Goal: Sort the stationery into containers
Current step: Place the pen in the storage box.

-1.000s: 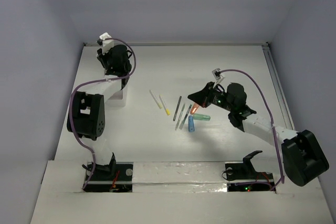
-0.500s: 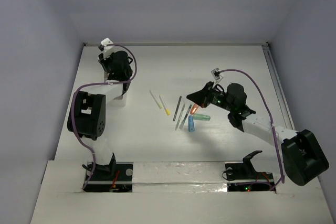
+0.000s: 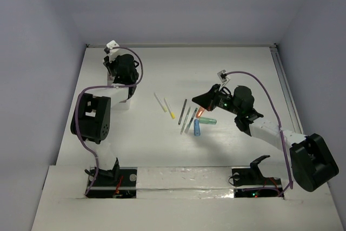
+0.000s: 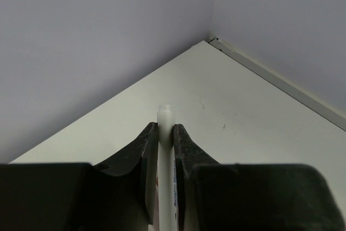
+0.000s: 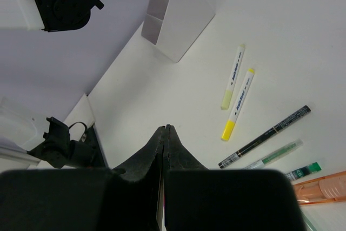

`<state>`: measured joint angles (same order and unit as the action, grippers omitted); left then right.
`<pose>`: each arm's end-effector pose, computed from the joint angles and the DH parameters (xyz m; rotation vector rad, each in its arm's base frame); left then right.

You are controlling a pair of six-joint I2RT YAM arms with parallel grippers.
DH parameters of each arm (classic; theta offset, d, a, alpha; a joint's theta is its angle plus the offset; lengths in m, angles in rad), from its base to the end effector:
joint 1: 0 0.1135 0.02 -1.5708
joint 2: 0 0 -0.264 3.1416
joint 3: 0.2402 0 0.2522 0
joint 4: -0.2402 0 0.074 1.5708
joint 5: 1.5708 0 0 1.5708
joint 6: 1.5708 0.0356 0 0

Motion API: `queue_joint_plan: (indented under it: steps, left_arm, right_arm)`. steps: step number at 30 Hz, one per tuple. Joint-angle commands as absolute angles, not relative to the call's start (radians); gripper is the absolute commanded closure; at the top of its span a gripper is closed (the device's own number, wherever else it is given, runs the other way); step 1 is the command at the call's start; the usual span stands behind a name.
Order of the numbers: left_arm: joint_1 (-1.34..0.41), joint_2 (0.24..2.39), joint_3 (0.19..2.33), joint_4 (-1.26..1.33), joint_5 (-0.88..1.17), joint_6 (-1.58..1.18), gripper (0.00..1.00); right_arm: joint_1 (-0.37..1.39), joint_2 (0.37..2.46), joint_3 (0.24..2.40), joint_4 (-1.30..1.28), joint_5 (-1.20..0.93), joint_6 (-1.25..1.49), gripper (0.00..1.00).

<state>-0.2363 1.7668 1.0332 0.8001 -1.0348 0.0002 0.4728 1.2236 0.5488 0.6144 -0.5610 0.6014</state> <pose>0.3820 -0.0605 0.2591 -0.6505 1.4250 0.5879 0.2254 0.1366 0.2493 -0.3550 1.7465 1.2543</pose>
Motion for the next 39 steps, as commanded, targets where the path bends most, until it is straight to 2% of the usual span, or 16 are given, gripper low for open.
queue_joint_plan:
  steps: [1, 17, 26, 34, 39]
  left_arm:
    - [-0.242, 1.776, 1.037, 0.864, -1.072, 0.034, 1.0]
    - [-0.252, 1.784, 1.088, 0.945, -1.095, 0.094, 1.0]
    - [-0.261, 1.789, 1.055, 1.012, -1.08, 0.089, 1.0]
    - [-0.29, 1.818, 0.987, 1.195, -1.083, 0.216, 1.0]
    - [-0.299, 1.853, 0.982, 1.224, -1.115, 0.242, 1.0]
  right_arm:
    - [0.482, 1.198, 0.558, 0.683, -0.577, 0.601, 1.0]
    - [0.482, 1.197, 0.555, 0.693, -0.577, 0.601, 1.0]
    - [0.482, 1.203, 0.555, 0.699, -0.578, 0.598, 1.0]
    - [0.482, 1.198, 0.552, 0.706, -0.586, 0.6, 1.0]
    - [0.482, 1.19, 0.551, 0.704, -0.588, 0.598, 1.0]
